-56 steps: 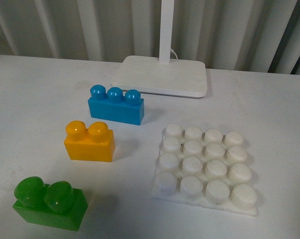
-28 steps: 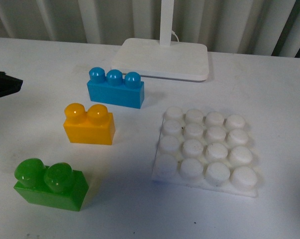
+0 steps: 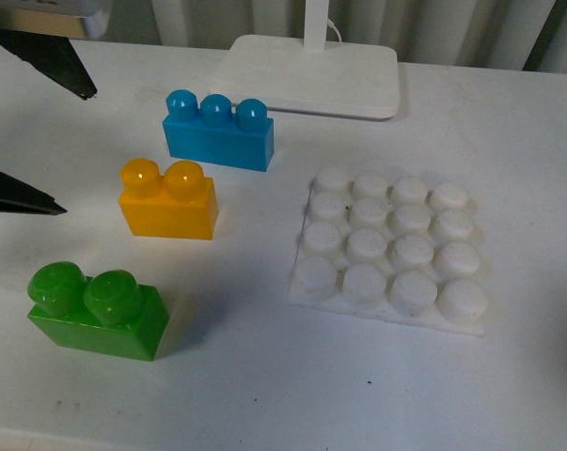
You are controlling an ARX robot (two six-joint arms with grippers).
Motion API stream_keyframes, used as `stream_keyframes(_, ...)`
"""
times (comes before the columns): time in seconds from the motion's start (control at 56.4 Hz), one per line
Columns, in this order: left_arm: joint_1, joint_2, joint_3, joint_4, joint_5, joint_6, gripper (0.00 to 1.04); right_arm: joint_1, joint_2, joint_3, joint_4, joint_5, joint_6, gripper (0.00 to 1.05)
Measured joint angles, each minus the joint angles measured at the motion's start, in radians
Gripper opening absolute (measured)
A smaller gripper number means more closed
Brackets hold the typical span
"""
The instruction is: Insert yellow block into base center
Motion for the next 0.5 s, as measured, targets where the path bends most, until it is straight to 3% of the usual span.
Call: stream_keyframes(0.497, -0.105, 0.187, 0.119, -0.015, -0.009, -0.005, 0.98, 0.000, 0.000, 0.000, 0.000, 0.000, 0.000, 0.96)
